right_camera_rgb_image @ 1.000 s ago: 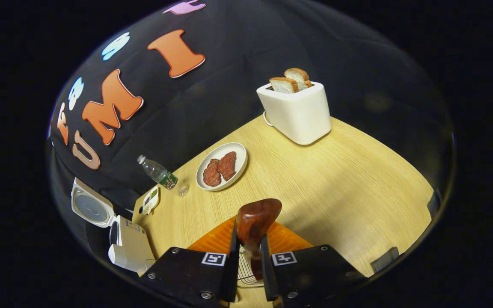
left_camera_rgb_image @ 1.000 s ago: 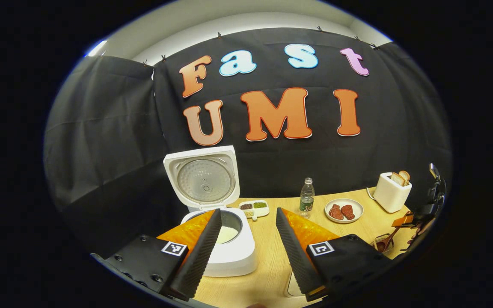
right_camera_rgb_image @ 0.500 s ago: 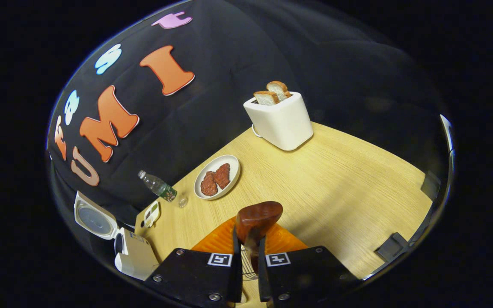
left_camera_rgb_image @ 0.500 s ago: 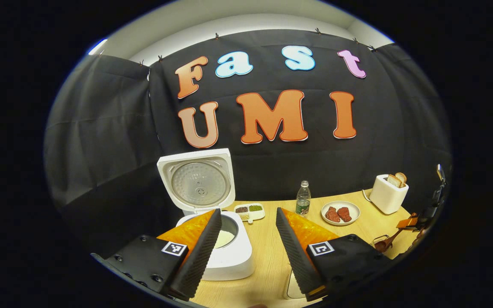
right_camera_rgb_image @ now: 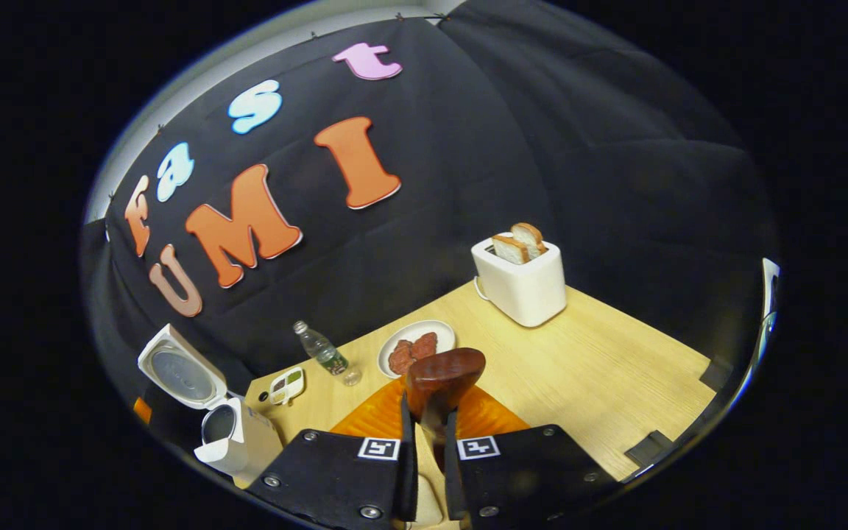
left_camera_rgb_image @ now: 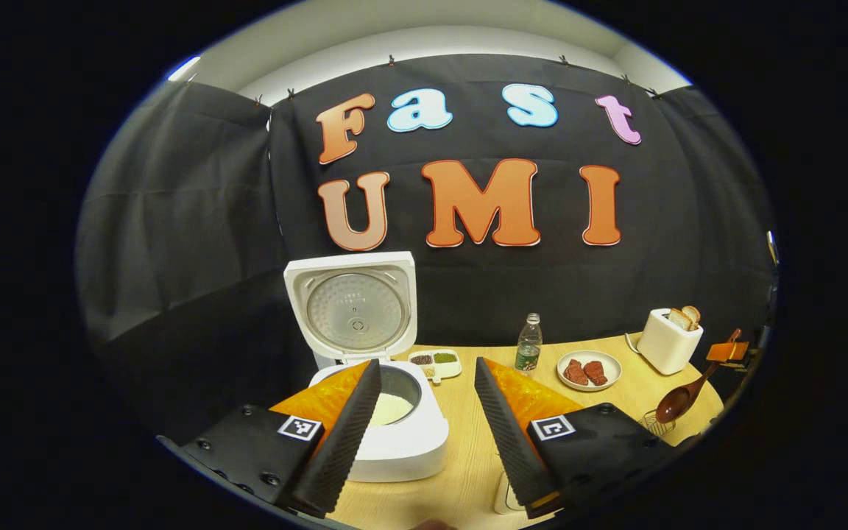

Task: Close the left gripper, press the button to open the rice cooker; take a wooden spoon from the chopstick holder with the right hand, scoop a spoonful of rice and pour it into the rice cooker, then put the wooden spoon back into the chopstick holder.

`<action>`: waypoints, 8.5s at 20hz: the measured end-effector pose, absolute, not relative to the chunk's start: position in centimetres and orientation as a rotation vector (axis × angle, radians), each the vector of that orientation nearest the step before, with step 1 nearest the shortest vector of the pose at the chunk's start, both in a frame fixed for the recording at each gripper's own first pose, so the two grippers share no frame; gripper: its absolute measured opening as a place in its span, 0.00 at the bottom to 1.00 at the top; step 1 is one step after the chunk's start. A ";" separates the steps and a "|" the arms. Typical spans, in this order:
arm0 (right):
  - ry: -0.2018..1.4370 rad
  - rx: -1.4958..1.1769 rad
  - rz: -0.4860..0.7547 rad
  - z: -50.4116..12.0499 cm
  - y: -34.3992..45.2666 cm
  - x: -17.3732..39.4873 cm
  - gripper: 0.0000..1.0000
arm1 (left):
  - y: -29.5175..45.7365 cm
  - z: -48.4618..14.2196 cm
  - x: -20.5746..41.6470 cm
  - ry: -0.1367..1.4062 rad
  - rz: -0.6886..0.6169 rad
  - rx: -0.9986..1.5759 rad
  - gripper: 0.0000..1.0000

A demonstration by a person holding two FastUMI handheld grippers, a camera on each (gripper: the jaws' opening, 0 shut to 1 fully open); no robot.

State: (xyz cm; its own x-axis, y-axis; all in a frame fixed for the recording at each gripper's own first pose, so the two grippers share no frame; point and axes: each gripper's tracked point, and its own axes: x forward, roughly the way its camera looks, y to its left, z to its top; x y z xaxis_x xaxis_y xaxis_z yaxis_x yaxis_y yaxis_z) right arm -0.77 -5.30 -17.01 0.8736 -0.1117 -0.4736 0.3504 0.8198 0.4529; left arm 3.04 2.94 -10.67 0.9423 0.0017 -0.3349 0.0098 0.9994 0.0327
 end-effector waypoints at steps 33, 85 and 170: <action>0.505 -0.010 0.015 -27.2 14.8 -2.9 0.13 | 11.2 -15.7 0.7 0.464 0.018 0.038 0.94; 0.637 1.773 0.228 -18.4 12.1 4.3 0.12 | 11.7 -13.1 0.1 0.401 0.137 0.050 0.96; 0.300 0.643 0.504 -3.3 21.0 12.1 0.12 | 14.6 -15.9 -1.3 0.516 0.212 -0.172 0.94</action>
State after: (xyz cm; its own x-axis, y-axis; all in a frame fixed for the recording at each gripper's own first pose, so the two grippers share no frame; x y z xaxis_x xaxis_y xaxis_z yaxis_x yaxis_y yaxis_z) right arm 12.14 21.03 -3.34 0.8384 0.5335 -0.1112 -0.3526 0.6867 0.6358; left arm -1.29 14.59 -15.94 0.8490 0.1566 -0.5046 -0.2428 0.9639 -0.1094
